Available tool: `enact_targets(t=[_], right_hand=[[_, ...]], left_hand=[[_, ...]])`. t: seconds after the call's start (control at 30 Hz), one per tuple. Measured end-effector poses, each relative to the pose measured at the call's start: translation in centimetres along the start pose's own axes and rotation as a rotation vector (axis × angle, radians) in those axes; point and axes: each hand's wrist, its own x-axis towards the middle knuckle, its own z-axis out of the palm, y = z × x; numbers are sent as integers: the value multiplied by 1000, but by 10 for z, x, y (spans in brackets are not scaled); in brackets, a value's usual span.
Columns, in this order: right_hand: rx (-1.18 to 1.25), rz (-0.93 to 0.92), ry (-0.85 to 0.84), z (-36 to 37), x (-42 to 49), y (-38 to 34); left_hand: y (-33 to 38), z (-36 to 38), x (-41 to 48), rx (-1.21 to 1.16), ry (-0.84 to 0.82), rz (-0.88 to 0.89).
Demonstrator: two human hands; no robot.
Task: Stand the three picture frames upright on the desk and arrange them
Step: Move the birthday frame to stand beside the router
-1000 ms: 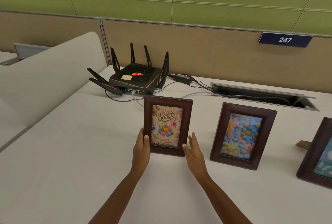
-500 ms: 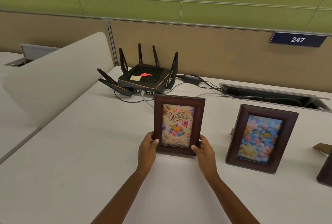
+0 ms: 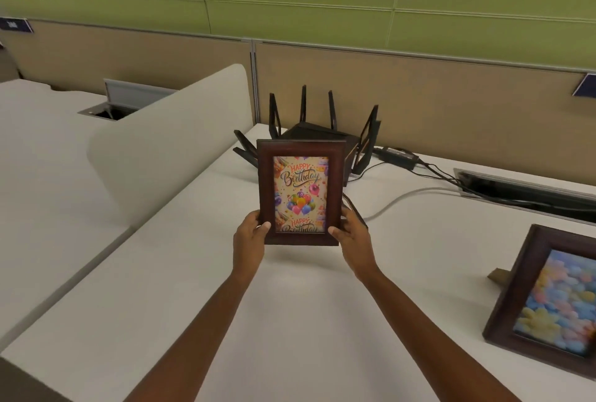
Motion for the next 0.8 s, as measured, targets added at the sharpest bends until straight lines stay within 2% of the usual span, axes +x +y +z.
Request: enact_targets(t=[0.33, 0.8], right_hand=[[-23, 15, -172, 84, 95, -14], [-28, 71, -246, 143, 150, 8]], left_hand=[[-33, -47, 85, 37, 181, -76], [-76, -61, 132, 60, 306, -146]])
